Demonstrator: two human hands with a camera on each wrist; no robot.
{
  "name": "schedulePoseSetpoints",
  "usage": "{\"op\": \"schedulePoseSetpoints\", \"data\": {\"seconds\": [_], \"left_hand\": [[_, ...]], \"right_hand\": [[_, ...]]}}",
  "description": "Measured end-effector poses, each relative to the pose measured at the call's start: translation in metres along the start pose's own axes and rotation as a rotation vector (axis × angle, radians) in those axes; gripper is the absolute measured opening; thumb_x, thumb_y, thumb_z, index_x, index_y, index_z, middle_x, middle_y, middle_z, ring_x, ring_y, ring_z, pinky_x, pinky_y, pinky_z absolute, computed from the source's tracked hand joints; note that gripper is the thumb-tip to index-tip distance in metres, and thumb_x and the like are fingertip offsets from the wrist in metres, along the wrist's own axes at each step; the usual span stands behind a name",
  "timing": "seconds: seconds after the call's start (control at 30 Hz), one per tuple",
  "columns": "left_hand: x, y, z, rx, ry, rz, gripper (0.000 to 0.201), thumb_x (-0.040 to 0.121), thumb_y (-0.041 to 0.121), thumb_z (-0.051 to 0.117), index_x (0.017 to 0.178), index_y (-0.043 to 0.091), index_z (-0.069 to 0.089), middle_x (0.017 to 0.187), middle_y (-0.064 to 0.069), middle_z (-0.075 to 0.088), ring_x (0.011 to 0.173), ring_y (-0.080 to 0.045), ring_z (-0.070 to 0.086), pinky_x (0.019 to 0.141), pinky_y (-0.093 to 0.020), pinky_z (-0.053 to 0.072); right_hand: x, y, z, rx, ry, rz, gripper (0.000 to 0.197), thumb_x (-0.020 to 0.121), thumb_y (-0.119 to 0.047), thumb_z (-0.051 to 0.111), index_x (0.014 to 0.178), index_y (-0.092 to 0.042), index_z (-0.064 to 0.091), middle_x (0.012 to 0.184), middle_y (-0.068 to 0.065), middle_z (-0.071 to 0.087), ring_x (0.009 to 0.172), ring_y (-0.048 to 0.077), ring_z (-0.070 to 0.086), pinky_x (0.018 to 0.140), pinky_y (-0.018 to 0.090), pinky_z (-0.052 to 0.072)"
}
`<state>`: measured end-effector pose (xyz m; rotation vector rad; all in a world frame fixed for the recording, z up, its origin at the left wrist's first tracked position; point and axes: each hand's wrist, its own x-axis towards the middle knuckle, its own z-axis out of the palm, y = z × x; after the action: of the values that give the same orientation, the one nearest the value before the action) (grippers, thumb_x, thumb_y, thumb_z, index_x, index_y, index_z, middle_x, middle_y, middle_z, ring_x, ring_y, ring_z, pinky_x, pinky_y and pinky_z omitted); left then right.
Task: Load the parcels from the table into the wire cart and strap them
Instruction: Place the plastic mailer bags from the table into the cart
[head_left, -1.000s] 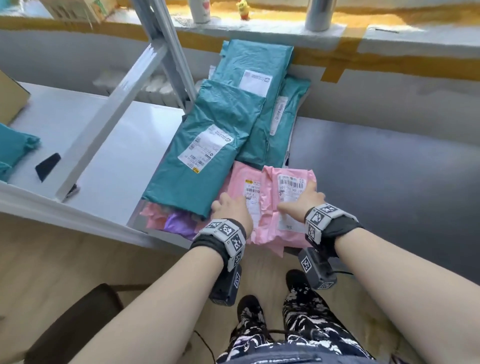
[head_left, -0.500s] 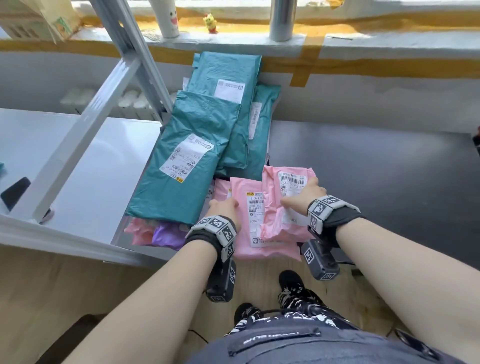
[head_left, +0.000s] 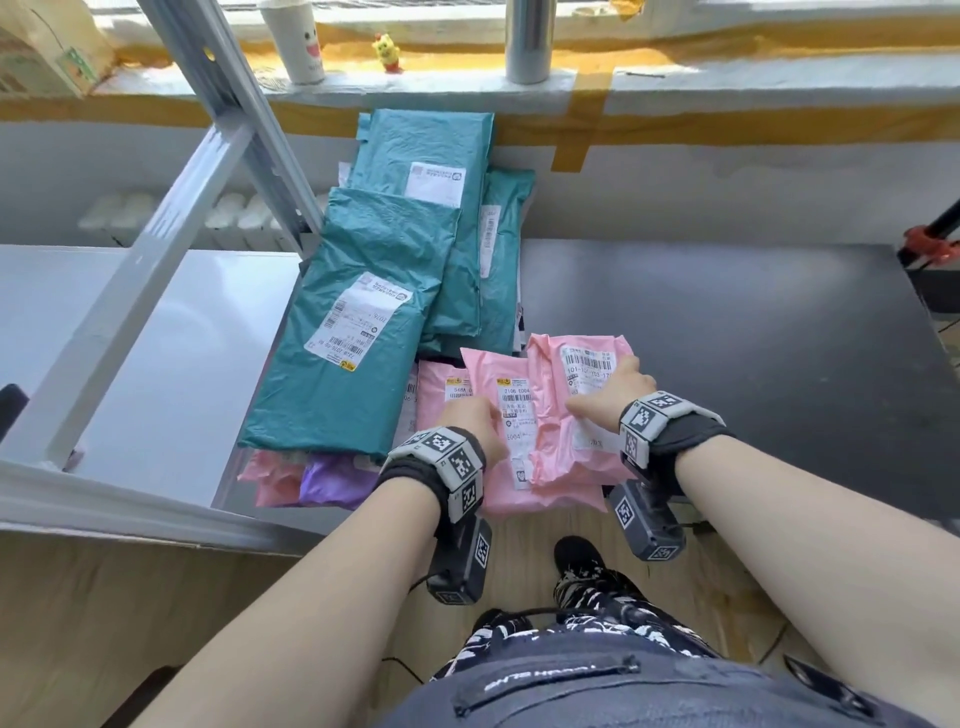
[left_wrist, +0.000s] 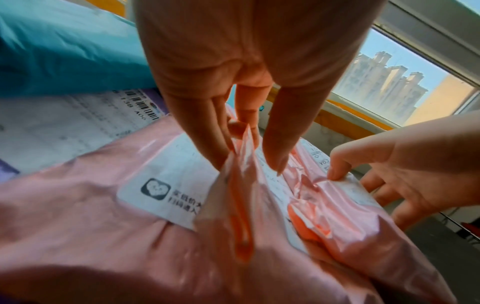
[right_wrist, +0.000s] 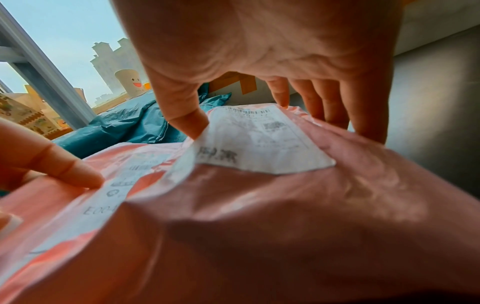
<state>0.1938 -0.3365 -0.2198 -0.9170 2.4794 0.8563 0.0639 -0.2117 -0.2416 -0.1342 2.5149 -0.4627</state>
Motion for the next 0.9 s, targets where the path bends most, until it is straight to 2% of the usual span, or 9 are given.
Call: {"op": "schedulePoseSetpoints", "data": {"seconds": [0.1, 0.2, 0.37, 0.43, 0.5, 0.6, 0.7, 0.8, 0.9], "left_hand": [[0.000, 0.004, -0.001, 0.033, 0.077, 0.006, 0.031, 0.083, 0.015, 0.064, 0.114, 0.012, 0.062, 0.123, -0.012, 0.055, 0.101, -0.023, 0.063, 0.090, -0.026, 0.048], [-0.002, 0.009, -0.004, 0.000, 0.110, 0.033, 0.041, 0.082, 0.018, 0.064, 0.122, 0.015, 0.054, 0.132, -0.014, 0.046, 0.108, -0.024, 0.060, 0.097, -0.027, 0.044], [-0.011, 0.031, -0.003, -0.077, 0.108, 0.168, 0.031, 0.081, 0.006, 0.059, 0.111, 0.014, 0.061, 0.117, -0.005, 0.061, 0.109, -0.023, 0.058, 0.095, -0.031, 0.048], [-0.015, 0.041, 0.002, -0.077, 0.057, 0.226, 0.036, 0.081, -0.003, 0.053, 0.105, 0.021, 0.066, 0.115, -0.001, 0.064, 0.109, -0.020, 0.059, 0.095, -0.028, 0.048], [-0.018, 0.054, 0.008, -0.058, 0.018, 0.274, 0.043, 0.083, -0.007, 0.048, 0.108, 0.022, 0.069, 0.116, 0.001, 0.066, 0.110, -0.018, 0.060, 0.098, -0.027, 0.047], [-0.024, 0.079, 0.014, 0.005, 0.028, 0.317, 0.047, 0.086, -0.004, 0.047, 0.119, 0.023, 0.064, 0.123, 0.004, 0.064, 0.115, -0.016, 0.059, 0.102, -0.029, 0.045], [-0.030, 0.110, 0.020, 0.049, 0.051, 0.369, 0.051, 0.085, -0.002, 0.046, 0.126, 0.025, 0.059, 0.129, 0.004, 0.060, 0.118, -0.016, 0.057, 0.103, -0.028, 0.044], [-0.040, 0.152, 0.032, 0.052, 0.079, 0.425, 0.052, 0.085, -0.001, 0.046, 0.129, 0.025, 0.056, 0.132, 0.001, 0.056, 0.118, -0.019, 0.056, 0.102, -0.030, 0.045], [-0.055, 0.205, 0.053, 0.045, 0.083, 0.512, 0.052, 0.085, -0.001, 0.047, 0.132, 0.021, 0.054, 0.134, -0.002, 0.053, 0.119, -0.022, 0.055, 0.102, -0.034, 0.046]], "right_hand": [[-0.006, 0.002, -0.004, 0.057, 0.036, 0.011, 0.104, 0.072, -0.038, 0.069, 0.150, -0.015, 0.005, 0.131, 0.018, 0.044, 0.113, 0.033, 0.053, 0.094, 0.037, 0.047], [-0.015, 0.009, -0.011, 0.101, 0.097, 0.008, 0.104, 0.072, -0.039, 0.069, 0.150, -0.017, 0.004, 0.131, 0.019, 0.045, 0.113, 0.034, 0.053, 0.094, 0.037, 0.046], [-0.032, 0.037, -0.029, 0.169, 0.171, 0.065, 0.108, 0.070, -0.039, 0.069, 0.151, -0.021, 0.001, 0.132, 0.017, 0.045, 0.116, 0.034, 0.053, 0.098, 0.039, 0.046], [-0.037, 0.051, -0.037, 0.209, 0.197, 0.089, 0.110, 0.069, -0.038, 0.069, 0.151, -0.023, -0.001, 0.132, 0.016, 0.045, 0.116, 0.034, 0.053, 0.097, 0.037, 0.045], [-0.043, 0.066, -0.045, 0.236, 0.221, 0.113, 0.108, 0.070, -0.038, 0.070, 0.151, -0.022, 0.000, 0.133, 0.016, 0.045, 0.116, 0.033, 0.053, 0.096, 0.036, 0.045], [-0.050, 0.087, -0.059, 0.258, 0.246, 0.158, 0.104, 0.070, -0.039, 0.071, 0.150, -0.015, 0.008, 0.133, 0.016, 0.045, 0.117, 0.034, 0.052, 0.097, 0.038, 0.045], [-0.053, 0.113, -0.077, 0.295, 0.277, 0.180, 0.104, 0.069, -0.040, 0.072, 0.148, -0.015, 0.010, 0.132, 0.016, 0.045, 0.117, 0.034, 0.053, 0.099, 0.041, 0.045], [-0.058, 0.148, -0.102, 0.330, 0.314, 0.214, 0.096, 0.068, -0.041, 0.073, 0.142, -0.010, 0.020, 0.129, 0.016, 0.046, 0.113, 0.034, 0.054, 0.096, 0.043, 0.047], [-0.066, 0.196, -0.131, 0.377, 0.349, 0.245, 0.094, 0.067, -0.042, 0.074, 0.139, -0.009, 0.023, 0.129, 0.016, 0.046, 0.112, 0.033, 0.054, 0.095, 0.043, 0.047]]}}
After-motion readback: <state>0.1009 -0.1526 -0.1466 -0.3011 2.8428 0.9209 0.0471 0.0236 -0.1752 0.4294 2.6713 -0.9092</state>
